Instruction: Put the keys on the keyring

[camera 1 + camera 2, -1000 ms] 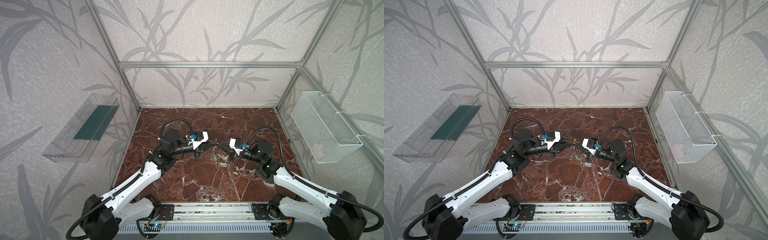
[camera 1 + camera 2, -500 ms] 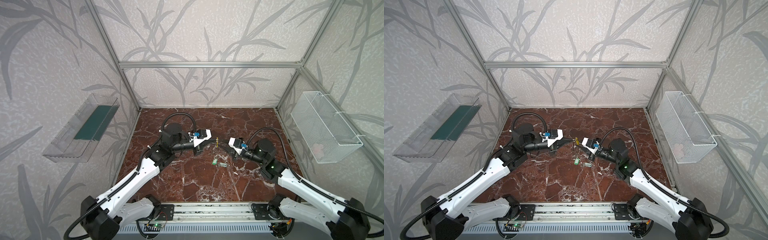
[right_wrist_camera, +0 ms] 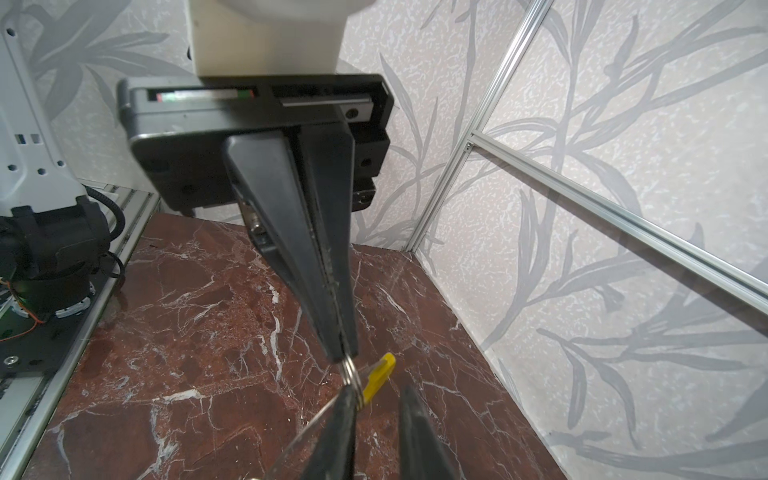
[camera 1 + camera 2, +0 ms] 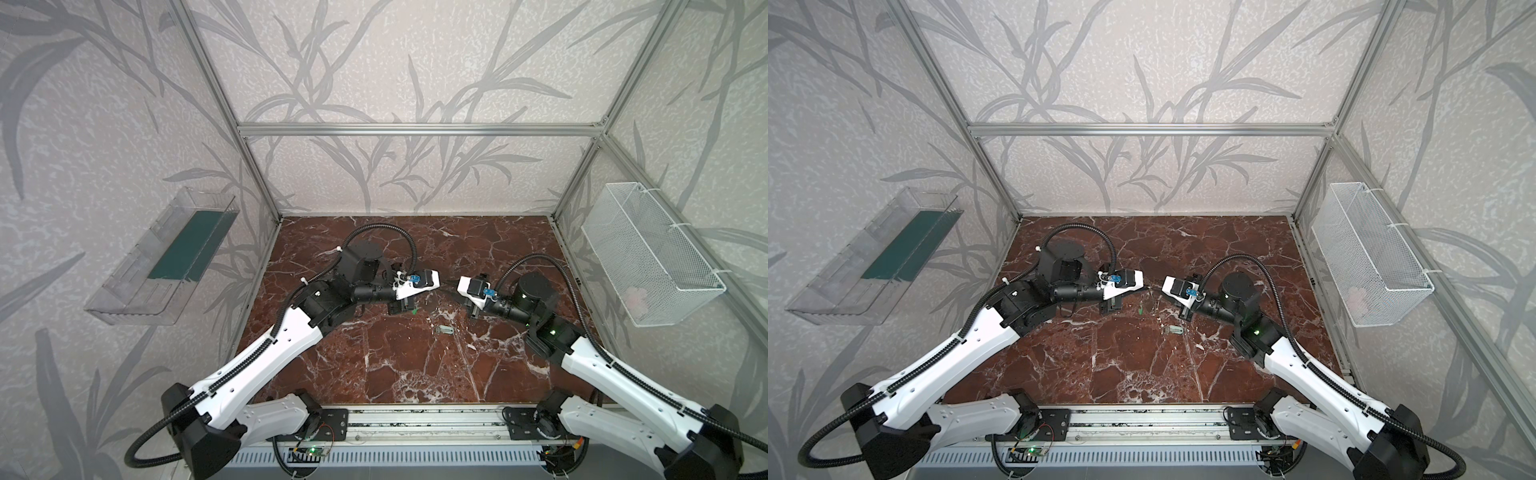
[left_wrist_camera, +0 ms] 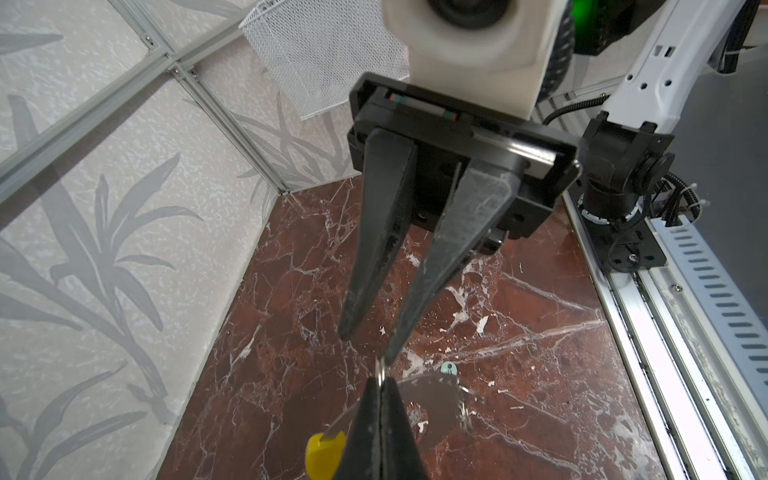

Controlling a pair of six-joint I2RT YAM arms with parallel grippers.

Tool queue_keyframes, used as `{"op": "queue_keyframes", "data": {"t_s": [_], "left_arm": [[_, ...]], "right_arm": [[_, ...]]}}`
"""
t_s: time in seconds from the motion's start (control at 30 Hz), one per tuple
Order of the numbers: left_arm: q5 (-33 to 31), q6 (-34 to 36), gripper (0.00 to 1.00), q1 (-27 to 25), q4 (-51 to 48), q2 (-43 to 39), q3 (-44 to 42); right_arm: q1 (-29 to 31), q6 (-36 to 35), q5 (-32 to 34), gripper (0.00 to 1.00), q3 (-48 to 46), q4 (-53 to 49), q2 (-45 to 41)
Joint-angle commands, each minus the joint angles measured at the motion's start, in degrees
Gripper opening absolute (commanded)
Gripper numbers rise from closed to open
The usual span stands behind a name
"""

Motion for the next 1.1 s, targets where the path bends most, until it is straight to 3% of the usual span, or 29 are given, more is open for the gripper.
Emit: {"op": "queue_keyframes", "data": {"t_s": [0.0, 0.13, 0.37, 0.57, 0.6, 0.77, 0.9, 1.07], "left_arm": [[-0.8, 2.7, 0.00, -0.6, -2.2, -0.2, 2.4], [-1.0, 2.6, 0.00, -0.8, -2.0, -0.5, 2.4], [0.2, 1.8, 0.00, -0.9, -0.4, -0.8, 1.7], [0.6, -0.5, 0.00, -0.6, 3.2, -1.7, 0.3], [0.5, -1.5, 0.00, -0.2, 4.4, -2.2, -0.3], [3.5, -9.1, 0.24, 4.7, 13.1, -5.9, -6.9], [7.5, -16.9, 0.24, 7.6, 23.4, -8.5, -13.8], [11.5, -22.5, 0.22, 7.7, 30.8, -8.7, -17.3]], "right_arm": [[0.5, 1.1, -1.7, 0.18, 2.0, 0.8, 0.6], [0.5, 0.6, -1.7, 0.11, 2.0, -0.1, 1.1], [0.6, 1.0, -2.0, 0.10, 2.1, -0.5, 1.8], [0.7, 1.0, -1.9, 0.01, 1.8, -0.6, 1.7], [0.7, 1.4, -1.5, 0.00, 1.4, 0.1, 1.5], [0.3, 5.5, -0.8, 0.00, -2.0, 7.4, 0.6], [-0.4, 10.4, -2.1, 0.00, -4.4, 15.4, 0.9], [-0.5, 12.6, -2.9, 0.00, -4.6, 17.9, 1.4]]}}
